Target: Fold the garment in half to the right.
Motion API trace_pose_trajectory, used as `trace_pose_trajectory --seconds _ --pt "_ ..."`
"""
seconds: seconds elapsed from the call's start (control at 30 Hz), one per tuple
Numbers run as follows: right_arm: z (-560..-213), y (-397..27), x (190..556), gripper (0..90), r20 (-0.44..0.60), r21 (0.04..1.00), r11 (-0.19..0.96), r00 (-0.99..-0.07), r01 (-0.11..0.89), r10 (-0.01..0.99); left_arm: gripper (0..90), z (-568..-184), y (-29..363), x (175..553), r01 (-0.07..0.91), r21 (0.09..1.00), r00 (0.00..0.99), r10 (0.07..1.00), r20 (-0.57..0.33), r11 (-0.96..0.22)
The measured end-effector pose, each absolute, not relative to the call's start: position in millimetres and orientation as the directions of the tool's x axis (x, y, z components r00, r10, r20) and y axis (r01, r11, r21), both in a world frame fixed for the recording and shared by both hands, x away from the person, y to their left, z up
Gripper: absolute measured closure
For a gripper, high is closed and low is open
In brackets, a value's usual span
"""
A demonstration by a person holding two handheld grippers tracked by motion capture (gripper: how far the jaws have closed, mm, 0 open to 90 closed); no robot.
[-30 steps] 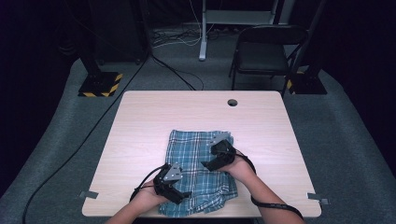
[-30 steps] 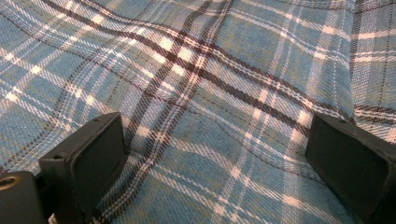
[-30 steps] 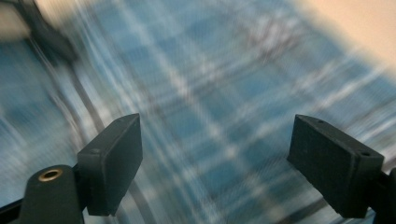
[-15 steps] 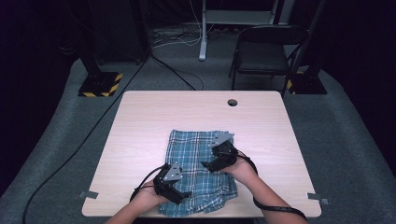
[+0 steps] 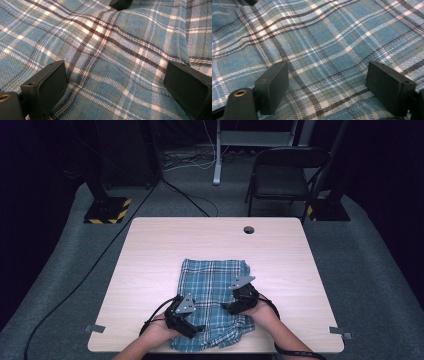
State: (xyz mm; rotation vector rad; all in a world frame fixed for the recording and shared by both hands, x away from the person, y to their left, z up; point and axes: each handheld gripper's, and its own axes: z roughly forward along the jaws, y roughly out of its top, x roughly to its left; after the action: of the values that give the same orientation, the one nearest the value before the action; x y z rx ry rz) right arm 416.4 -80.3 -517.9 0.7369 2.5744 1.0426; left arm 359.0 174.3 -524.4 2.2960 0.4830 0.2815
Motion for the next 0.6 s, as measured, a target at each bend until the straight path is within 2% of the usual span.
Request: trace_pose_trajectory --seconds 0.13,0.27,0.43,0.6 --pt "-514.0 -79.6 417.1 17.2 -0.049 0.694 0.621 -0.836 0.365 0.546 4.7 -524.2 174.2 358.8 0.255 0.722 0.904 0.423 0.057 -0.643" --pt "-501.0 -75.7 410.4 16.6 -0.090 0.691 0.640 -0.838 0.337 0.538 4.6 -523.8 173.7 359.0 0.257 0.719 0.904 0.424 0.057 -0.645" --pt "-483.7 -70.5 394.3 16.6 -0.047 0.727 0.622 -0.883 0.290 0.467 4.6 -522.6 173.3 360.0 0.257 0.710 0.908 0.416 0.055 -0.655" --pt "-488.0 -66.5 386.1 16.7 -0.020 0.688 0.669 -0.914 0.281 0.405 4.6 -520.2 173.2 362.7 0.259 0.696 0.915 0.400 0.044 -0.669"
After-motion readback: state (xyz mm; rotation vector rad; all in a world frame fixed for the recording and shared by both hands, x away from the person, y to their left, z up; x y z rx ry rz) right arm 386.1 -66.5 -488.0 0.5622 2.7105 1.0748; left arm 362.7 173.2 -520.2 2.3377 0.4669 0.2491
